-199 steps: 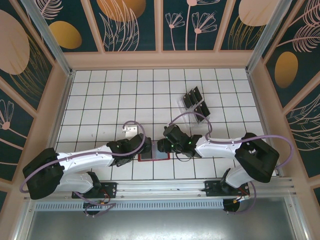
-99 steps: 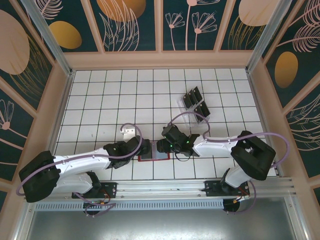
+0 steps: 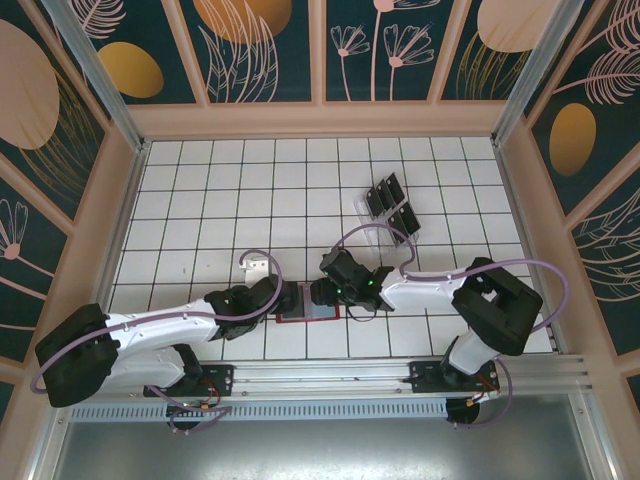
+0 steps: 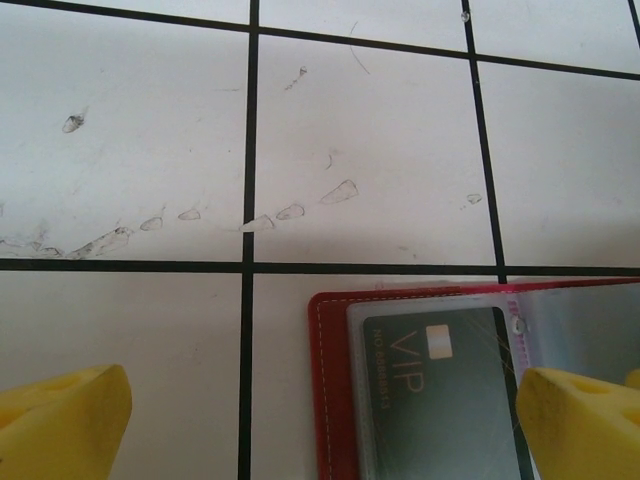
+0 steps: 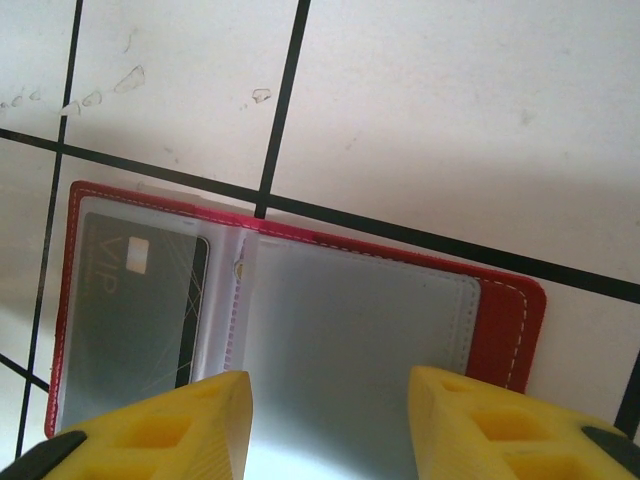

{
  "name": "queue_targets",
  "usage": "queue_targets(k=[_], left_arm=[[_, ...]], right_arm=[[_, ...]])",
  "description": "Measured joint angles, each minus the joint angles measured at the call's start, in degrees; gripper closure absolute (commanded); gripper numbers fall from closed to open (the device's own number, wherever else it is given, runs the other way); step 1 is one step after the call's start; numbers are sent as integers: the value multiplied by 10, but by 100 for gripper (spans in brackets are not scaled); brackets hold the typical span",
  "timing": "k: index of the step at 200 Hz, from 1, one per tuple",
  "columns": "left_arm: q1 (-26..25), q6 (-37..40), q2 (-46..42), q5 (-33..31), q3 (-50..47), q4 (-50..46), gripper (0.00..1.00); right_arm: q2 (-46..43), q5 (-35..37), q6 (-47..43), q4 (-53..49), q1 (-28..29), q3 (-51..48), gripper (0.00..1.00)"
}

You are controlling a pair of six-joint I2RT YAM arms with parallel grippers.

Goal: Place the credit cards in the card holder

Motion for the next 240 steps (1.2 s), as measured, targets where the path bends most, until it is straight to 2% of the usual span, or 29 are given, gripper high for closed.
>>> queue_targets(k=[26, 60, 85, 105, 158, 208, 240], left_arm=[[0, 0, 0, 0, -1, 0, 1], [0, 4, 2, 0, -2, 9, 1], [0, 4, 13, -1, -1, 11, 1], [1, 4, 23, 0, 1, 13, 1], [30, 7, 47, 14, 10, 37, 1], [52, 17, 47, 38, 10, 59, 1], [55, 22, 47, 55, 9, 76, 1]], right_arm=[[-17, 0, 2, -3, 0, 0, 55], [-87, 10, 10, -13, 2, 0, 54], [-148, 38, 19, -26, 2, -7, 46], [-174, 72, 24, -50, 2, -15, 45], [-172, 130, 25, -113, 2, -42, 44], [-131, 137, 21, -115, 2, -42, 44], [-108, 137, 13, -110, 3, -42, 49]])
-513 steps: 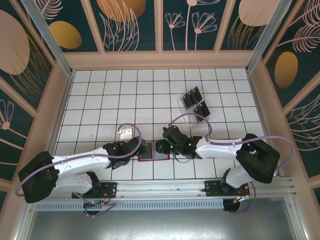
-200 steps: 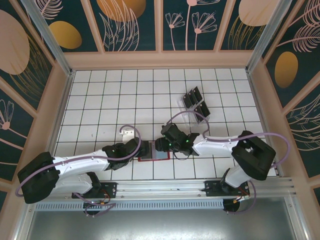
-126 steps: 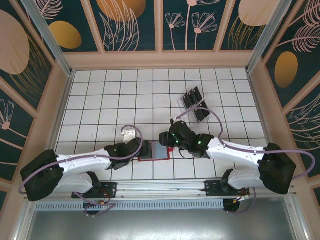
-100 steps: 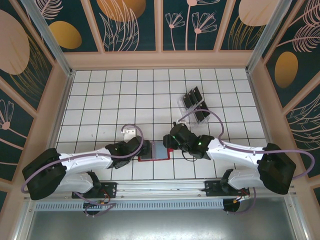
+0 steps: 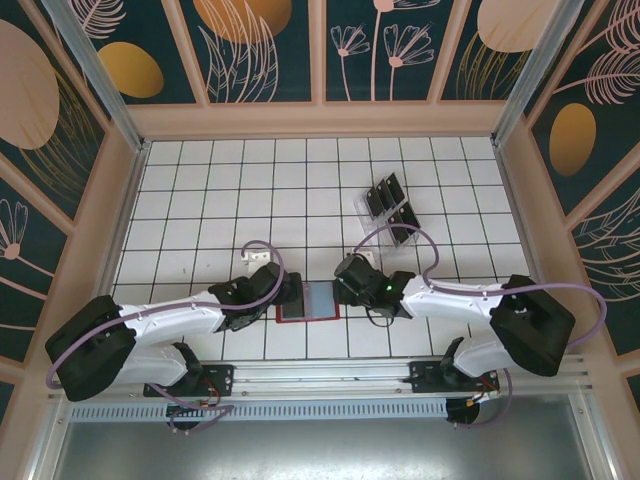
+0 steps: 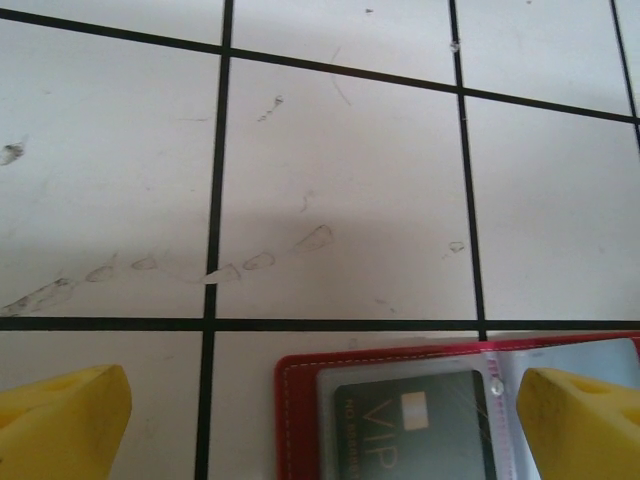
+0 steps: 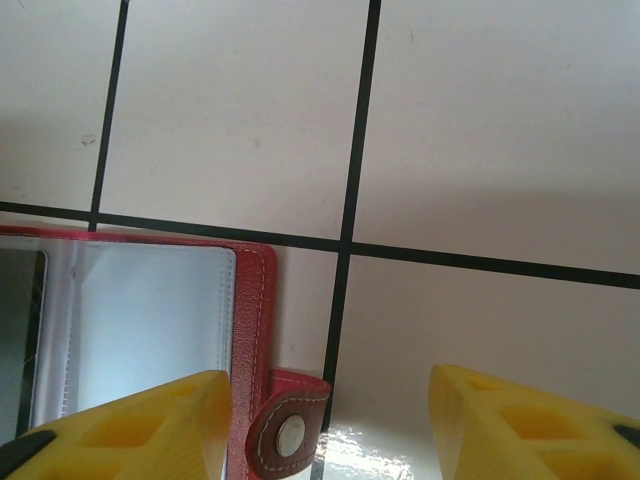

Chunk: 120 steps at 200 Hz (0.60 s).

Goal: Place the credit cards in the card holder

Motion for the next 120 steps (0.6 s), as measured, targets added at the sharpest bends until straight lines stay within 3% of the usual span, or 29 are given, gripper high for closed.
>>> queue_targets(k=[27, 77, 120], left_arm=[[4, 2, 0, 16, -12, 21, 1], [7, 4, 0, 37, -40, 42, 1], [9, 6, -2, 47, -47, 66, 2]], right_arm=[[4, 0, 0, 11, 0, -6, 59], [3, -5, 2, 21, 0, -23, 90], [-9, -14, 7, 33, 0, -42, 100]])
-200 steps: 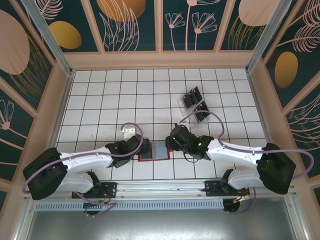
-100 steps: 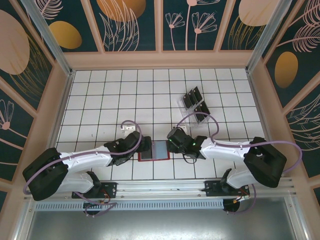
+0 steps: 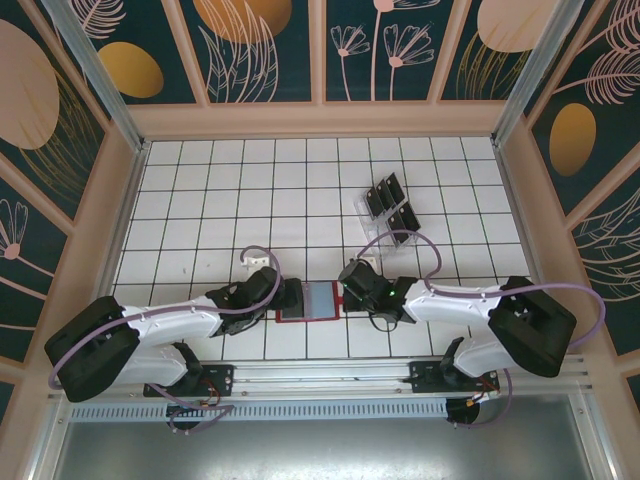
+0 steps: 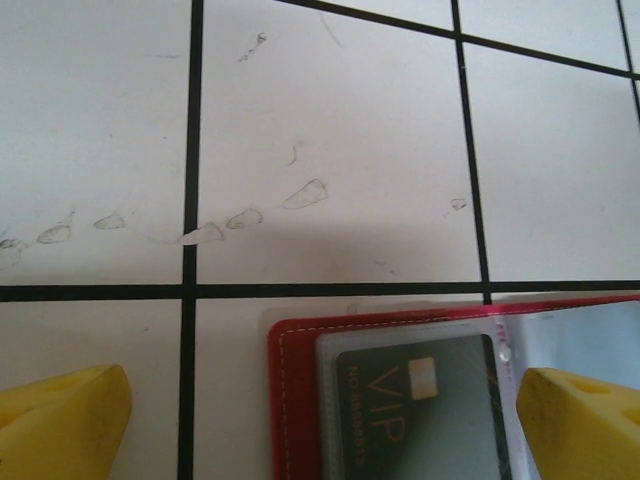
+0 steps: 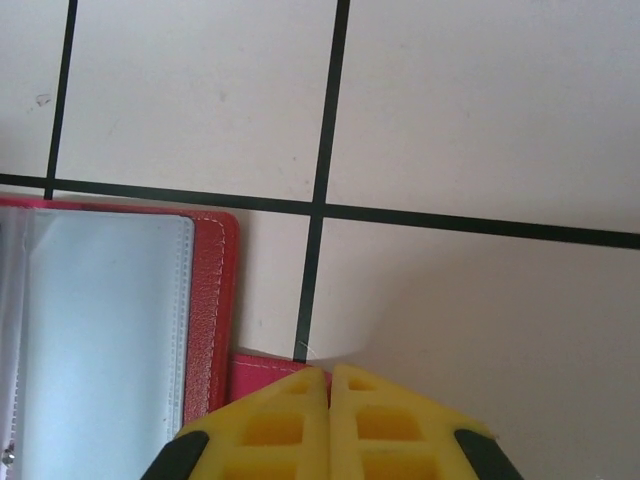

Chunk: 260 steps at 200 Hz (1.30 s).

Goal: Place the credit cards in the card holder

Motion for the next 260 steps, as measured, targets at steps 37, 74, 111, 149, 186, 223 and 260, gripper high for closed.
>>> queue_targets(k=[37, 74, 111, 149, 186, 223, 260], left_arm=[[0, 4, 2, 18, -4, 25, 1], [0, 6, 19, 36, -7, 51, 1], [0, 10, 29, 35, -8, 61, 1], [0, 13, 31, 33, -8, 64, 1], [1, 13, 24, 40, -8, 62, 1], [3, 10, 8, 62, -8, 63, 1], [3, 4, -34, 72, -8, 63, 2]], right_arm=[[-2, -9, 9, 20, 0, -16, 100], [-2, -17, 13, 32, 0, -26, 100], [-2, -26, 21, 48, 0, -33, 100], [-2, -39, 24, 65, -1, -35, 100], [-2, -50, 25, 88, -2, -39, 100], [4, -61, 29, 106, -3, -46, 100], [8, -73, 37, 125, -8, -52, 100]])
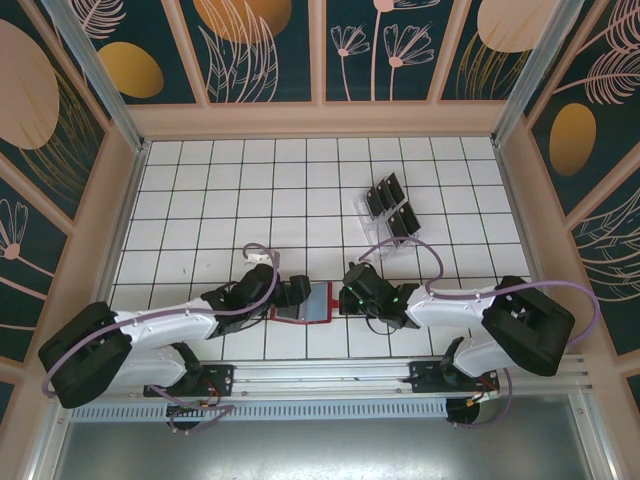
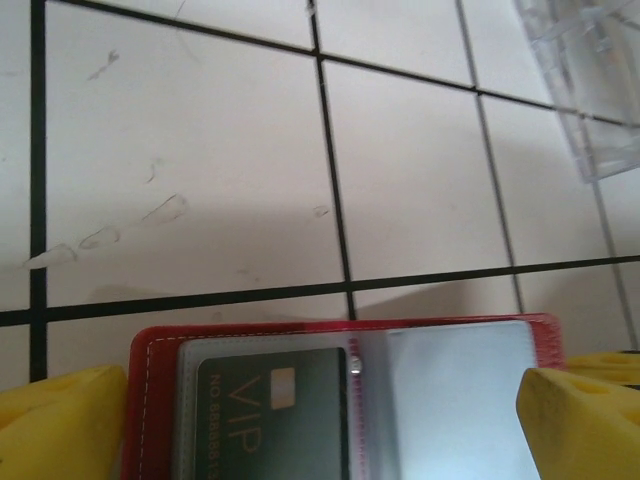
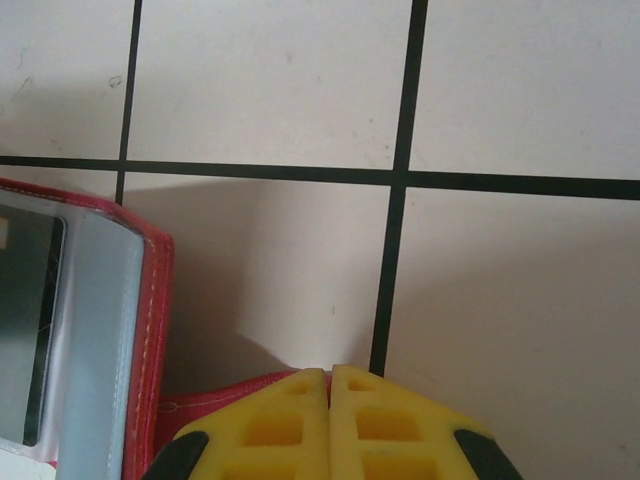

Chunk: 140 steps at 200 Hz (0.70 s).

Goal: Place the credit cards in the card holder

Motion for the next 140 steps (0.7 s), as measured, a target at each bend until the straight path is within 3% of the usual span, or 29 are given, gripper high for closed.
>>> queue_targets(k=[58, 129, 140], left_arm=[[0, -18, -35, 34, 4, 6, 1], [-42, -35, 22, 57, 67, 47, 2], [-50, -38, 37, 57, 75, 55, 2]], right_arm=[[7, -12, 1, 19, -7, -2, 100], [0, -19, 0, 26, -36, -8, 100], [-10, -21, 1, 25, -43, -14, 92]])
